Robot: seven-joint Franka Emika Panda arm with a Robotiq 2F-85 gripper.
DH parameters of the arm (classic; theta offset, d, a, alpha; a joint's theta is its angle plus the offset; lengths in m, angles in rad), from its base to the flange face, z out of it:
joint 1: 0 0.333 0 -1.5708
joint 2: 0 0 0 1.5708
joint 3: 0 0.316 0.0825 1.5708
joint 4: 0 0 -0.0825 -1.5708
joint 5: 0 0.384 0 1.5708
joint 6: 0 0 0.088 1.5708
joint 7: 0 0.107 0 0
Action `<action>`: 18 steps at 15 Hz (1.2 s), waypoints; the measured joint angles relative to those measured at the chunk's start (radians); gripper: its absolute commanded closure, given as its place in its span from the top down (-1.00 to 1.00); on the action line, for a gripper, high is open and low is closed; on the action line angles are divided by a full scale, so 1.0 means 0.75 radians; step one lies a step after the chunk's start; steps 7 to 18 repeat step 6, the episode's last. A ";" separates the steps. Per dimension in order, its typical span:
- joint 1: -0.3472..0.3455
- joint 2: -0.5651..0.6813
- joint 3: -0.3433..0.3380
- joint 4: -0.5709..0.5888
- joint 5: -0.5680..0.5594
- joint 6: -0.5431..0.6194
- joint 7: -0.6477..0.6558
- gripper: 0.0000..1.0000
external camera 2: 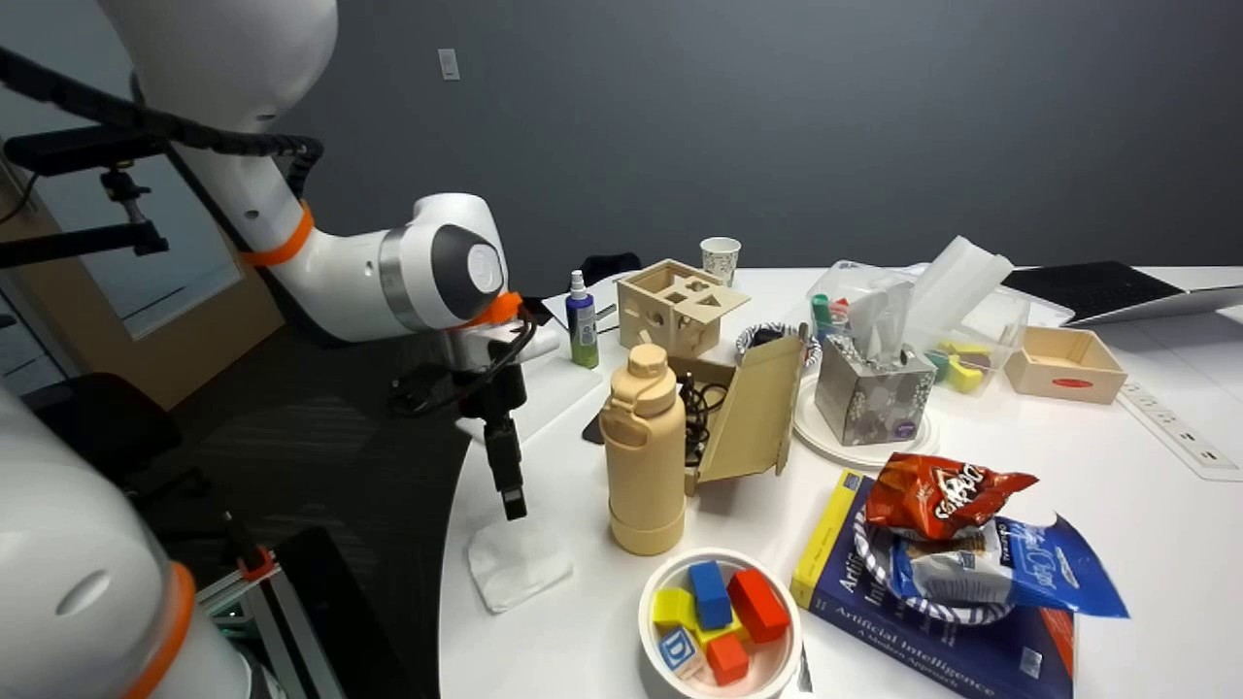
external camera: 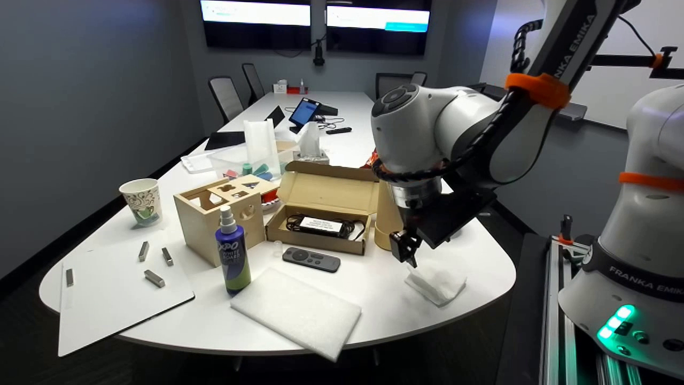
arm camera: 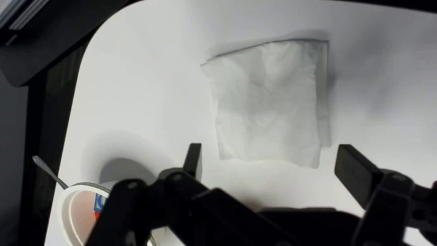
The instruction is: Use the folded napkin to the wipe the table.
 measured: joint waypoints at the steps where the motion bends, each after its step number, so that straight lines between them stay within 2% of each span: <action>1: -0.005 -0.037 0.007 -0.014 -0.006 0.040 -0.029 1.00; 6: -0.050 -0.157 0.042 0.004 -0.004 0.150 -0.175 1.00; 18: -0.050 -0.157 0.042 0.004 -0.004 0.150 -0.175 1.00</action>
